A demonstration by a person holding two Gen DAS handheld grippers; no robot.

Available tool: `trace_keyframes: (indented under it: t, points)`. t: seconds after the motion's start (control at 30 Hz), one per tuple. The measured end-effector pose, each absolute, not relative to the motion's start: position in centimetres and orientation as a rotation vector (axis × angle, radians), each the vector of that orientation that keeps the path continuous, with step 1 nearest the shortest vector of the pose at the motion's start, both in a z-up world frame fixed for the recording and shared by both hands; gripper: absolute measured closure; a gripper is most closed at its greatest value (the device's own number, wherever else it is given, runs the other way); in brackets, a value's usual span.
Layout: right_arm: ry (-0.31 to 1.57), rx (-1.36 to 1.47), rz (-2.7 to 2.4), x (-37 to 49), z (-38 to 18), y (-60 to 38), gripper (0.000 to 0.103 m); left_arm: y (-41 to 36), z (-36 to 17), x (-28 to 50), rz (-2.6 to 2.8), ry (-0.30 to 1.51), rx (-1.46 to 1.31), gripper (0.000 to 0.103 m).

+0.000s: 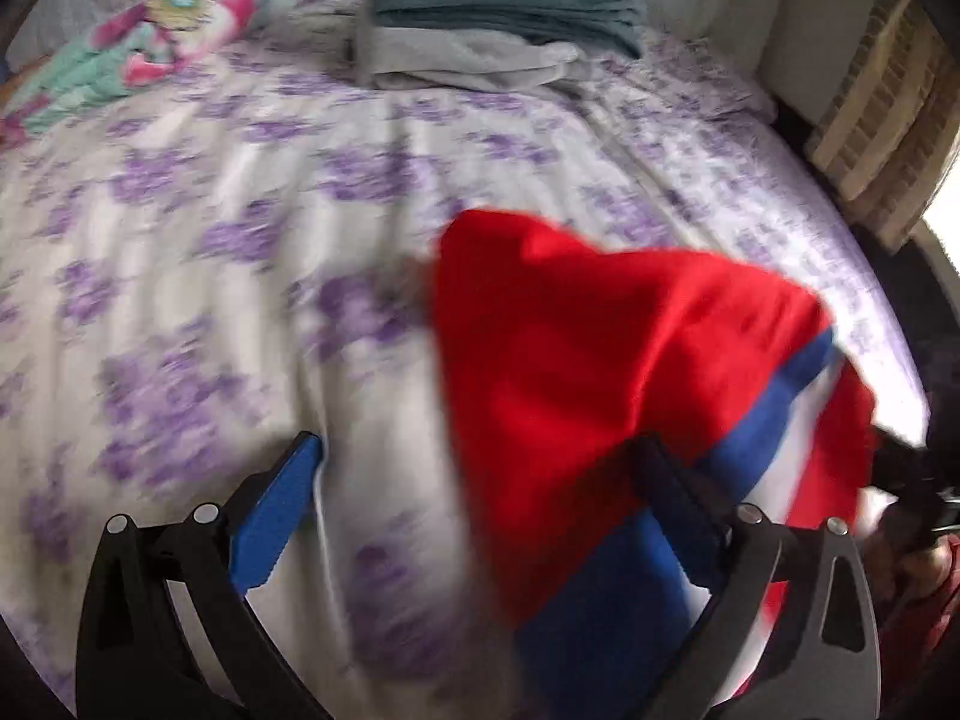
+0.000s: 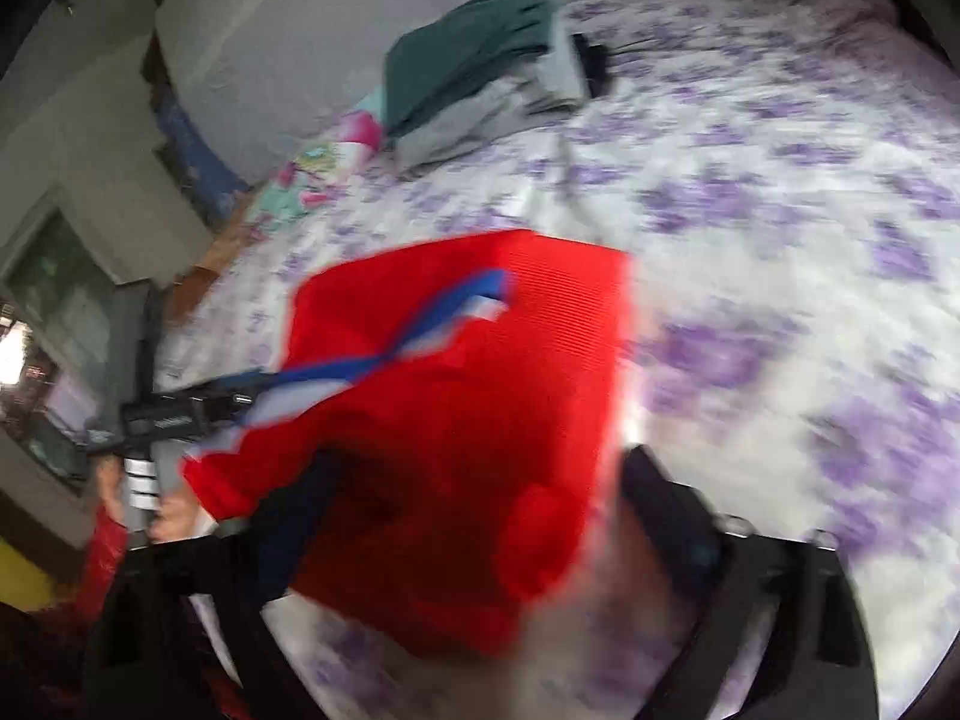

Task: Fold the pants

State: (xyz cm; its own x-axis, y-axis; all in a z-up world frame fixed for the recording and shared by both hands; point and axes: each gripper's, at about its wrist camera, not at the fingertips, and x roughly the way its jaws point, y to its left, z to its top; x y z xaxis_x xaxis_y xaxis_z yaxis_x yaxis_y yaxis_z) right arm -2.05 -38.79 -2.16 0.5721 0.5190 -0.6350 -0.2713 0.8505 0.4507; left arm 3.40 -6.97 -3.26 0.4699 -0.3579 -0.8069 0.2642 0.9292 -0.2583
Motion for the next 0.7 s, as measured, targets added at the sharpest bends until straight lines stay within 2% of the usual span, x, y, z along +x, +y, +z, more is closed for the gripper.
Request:
trace_keyframes:
  t: [0.07, 0.1, 0.13, 0.17, 0.23, 0.27, 0.3, 0.33, 0.37, 0.4, 0.47, 0.6, 0.63, 0.67, 0.7]
  points:
    - [0.847, 0.341, 0.484, -0.9, -2.5, -37.9, 0.026, -7.1, -3.2, 3.5, -0.372, 1.015, -0.133, 0.005]
    - [0.840, 0.339, 0.487, -0.8, -2.4, -37.6, 0.032, -7.0, -3.1, 3.4, -0.376, 1.005, -0.131, 0.007]
    - [0.834, 0.339, 0.490, -1.0, -2.2, -37.6, 0.038, -7.0, -2.8, 2.8, -0.400, 0.985, -0.131, 0.019]
    - [0.821, 0.335, 0.484, -1.4, -2.0, -37.4, 0.049, -7.0, -2.6, 2.2, -0.429, 0.974, -0.138, 0.034]
    - [0.786, 0.334, 0.477, -2.3, -1.5, -37.6, 0.054, -7.4, -2.1, 1.4, -0.457, 0.954, -0.112, 0.044]
    - [0.778, 0.335, 0.486, -2.6, -1.4, -37.7, 0.054, -7.9, -1.8, 1.0, -0.449, 0.930, -0.066, 0.045]
    - [0.775, 0.337, 0.497, -2.9, -1.3, -37.8, 0.049, -8.3, -1.7, 0.9, -0.443, 0.916, -0.032, 0.045]
    - [0.783, 0.355, 0.521, -3.0, -1.3, -38.0, 0.039, -8.5, -1.8, 0.8, -0.443, 0.909, -0.011, 0.045]
    - [0.802, 0.384, 0.540, -3.0, -1.4, -38.2, 0.017, -8.4, -2.0, 1.0, -0.447, 0.912, -0.012, 0.043]
    - [0.823, 0.415, 0.554, -2.9, -1.6, -38.3, 0.006, -8.2, -2.1, 1.3, -0.454, 0.925, -0.031, 0.041]
    - [0.847, 0.479, 0.584, -2.8, -1.7, -38.5, 0.004, -7.3, -2.6, 2.2, -0.465, 0.970, -0.101, 0.033]
    - [0.861, 0.659, 0.609, -1.3, -2.2, -39.9, 0.005, -6.6, -3.1, 2.4, -0.499, 1.001, -0.154, 0.031]
    - [0.854, 0.687, 0.609, -0.9, -2.4, -40.0, 0.007, -6.6, -3.1, 2.2, -0.499, 0.997, -0.148, 0.031]
    - [0.856, 0.667, 0.600, -0.7, -2.4, -39.8, 0.020, -6.8, -3.1, 1.9, -0.499, 0.993, -0.145, 0.032]
    - [0.866, 0.601, 0.559, -0.3, -2.5, -39.2, 0.038, -6.9, -3.1, 1.8, -0.498, 0.987, -0.143, 0.032]
